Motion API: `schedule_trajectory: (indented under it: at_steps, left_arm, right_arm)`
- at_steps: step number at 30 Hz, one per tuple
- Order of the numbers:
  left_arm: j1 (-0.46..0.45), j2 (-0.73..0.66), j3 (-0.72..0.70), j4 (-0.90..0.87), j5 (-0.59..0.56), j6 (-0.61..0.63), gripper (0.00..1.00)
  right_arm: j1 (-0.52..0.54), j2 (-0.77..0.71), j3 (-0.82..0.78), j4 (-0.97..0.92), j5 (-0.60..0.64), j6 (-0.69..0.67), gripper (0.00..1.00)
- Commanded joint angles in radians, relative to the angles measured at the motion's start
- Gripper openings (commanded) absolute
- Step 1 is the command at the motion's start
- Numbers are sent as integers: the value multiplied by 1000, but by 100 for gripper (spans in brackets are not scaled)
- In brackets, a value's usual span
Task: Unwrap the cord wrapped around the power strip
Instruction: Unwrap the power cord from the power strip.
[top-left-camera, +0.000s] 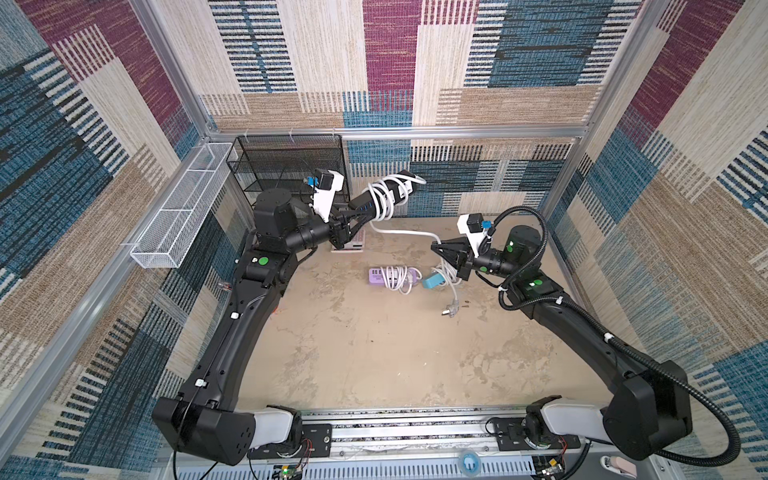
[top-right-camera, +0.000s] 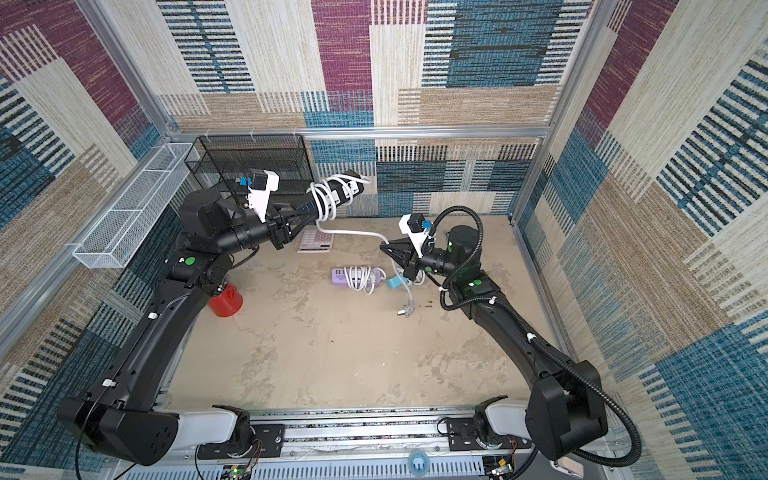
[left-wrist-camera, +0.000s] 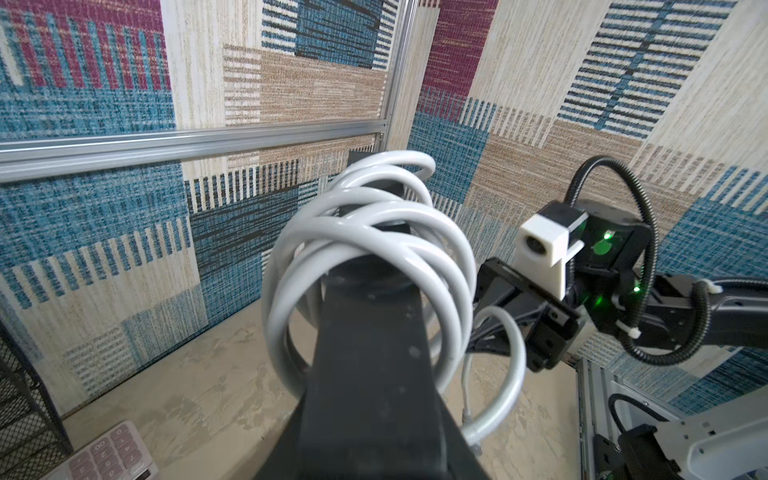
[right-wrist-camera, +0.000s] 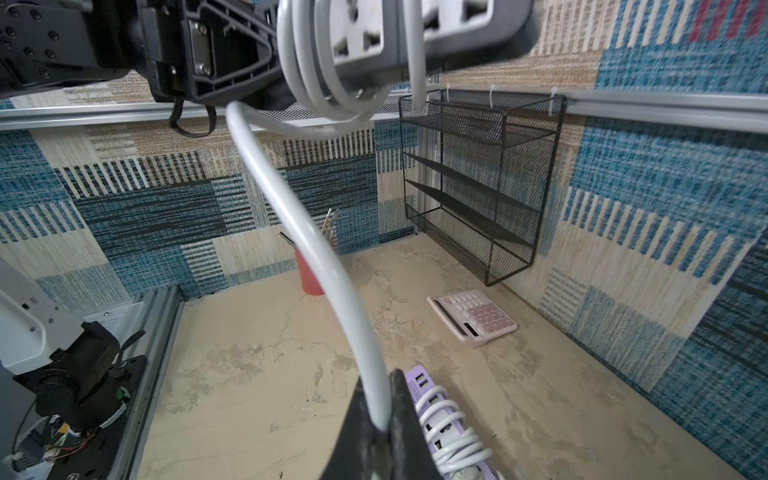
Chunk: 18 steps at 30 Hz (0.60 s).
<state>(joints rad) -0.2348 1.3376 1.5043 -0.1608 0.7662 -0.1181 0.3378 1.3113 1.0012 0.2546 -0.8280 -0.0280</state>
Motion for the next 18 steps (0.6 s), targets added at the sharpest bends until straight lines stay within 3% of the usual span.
schedule_trajectory:
  at_steps: [1, 10, 18]
  left_arm:
    - [-18, 6, 35, 106, 88, -74, 0]
    - [-92, -20, 21, 162, 233, -176, 0]
    - [-136, -102, -156, 164, 264, -197, 0]
  right_arm:
    - [9, 32, -9, 9, -5, 33, 0]
    - [9, 193, 37, 107, 31, 136, 0]
    - [-29, 305, 256, 102, 37, 197, 0]
